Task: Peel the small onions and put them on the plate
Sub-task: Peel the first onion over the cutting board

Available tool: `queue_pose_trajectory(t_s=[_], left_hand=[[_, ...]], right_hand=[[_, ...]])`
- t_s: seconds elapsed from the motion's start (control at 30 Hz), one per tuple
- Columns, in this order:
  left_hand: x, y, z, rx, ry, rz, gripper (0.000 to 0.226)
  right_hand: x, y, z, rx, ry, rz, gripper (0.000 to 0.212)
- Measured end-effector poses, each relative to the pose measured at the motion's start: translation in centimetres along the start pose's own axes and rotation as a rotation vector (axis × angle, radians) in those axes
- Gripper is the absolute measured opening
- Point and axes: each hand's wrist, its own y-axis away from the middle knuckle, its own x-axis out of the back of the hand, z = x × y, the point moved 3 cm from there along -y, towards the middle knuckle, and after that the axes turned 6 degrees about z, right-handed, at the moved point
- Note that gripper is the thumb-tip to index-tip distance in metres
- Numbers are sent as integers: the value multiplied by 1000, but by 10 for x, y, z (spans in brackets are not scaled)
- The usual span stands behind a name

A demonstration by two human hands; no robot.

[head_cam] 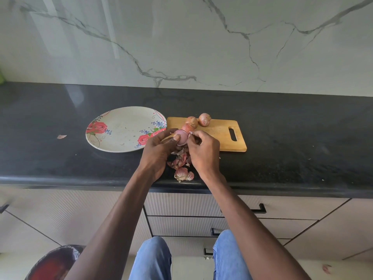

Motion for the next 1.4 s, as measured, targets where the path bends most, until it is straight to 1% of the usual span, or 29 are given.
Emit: queue_pose_trajectory(t_s=[0.03, 0.17, 0.27, 0.47, 0.6, 0.73, 0.83, 0.9, 1.0, 1.1, 1.27, 1.33, 1.4], left_hand=[[1, -1, -1, 5, 8, 12, 17], [3, -4, -1, 22, 68, 21, 25], [4, -6, -3, 35, 73, 22, 18], [5, -8, -4, 96, 98, 43, 24], [4, -8, -4, 115, 112, 95, 15], [4, -10, -4, 161, 143, 109, 15], [8, -11, -1, 171, 189, 160, 13], [8, -11, 0, 149, 196, 146, 12], [6, -9, -1, 146, 192, 120, 12], [6, -7, 0, 129, 194, 118, 13], [8, -8, -3, 106, 216, 118, 36], [8, -7, -3, 96, 205, 109, 37], [8, -7, -2, 78, 188, 96, 33]], right_hand=[[1, 0, 0, -22, -18, 1, 13], [1, -4, 4, -120, -88, -18, 18], [1, -5, 6, -146, -106, -27, 20], [1, -4, 6, -167, -129, -38, 18], [1, -5, 8, -209, -162, -48, 16], [0, -6, 10, -260, -211, -66, 16], [1, -6, 12, -320, -278, -70, 18], [0, -6, 13, -284, -241, -74, 14], [-2, -5, 8, -134, -81, -66, 7], [0, -3, 4, -56, 4, -13, 18], [-4, -1, 5, 86, 183, -2, 24], [-2, 0, 2, 127, 164, 36, 24], [-2, -1, 1, 106, 72, 0, 28]])
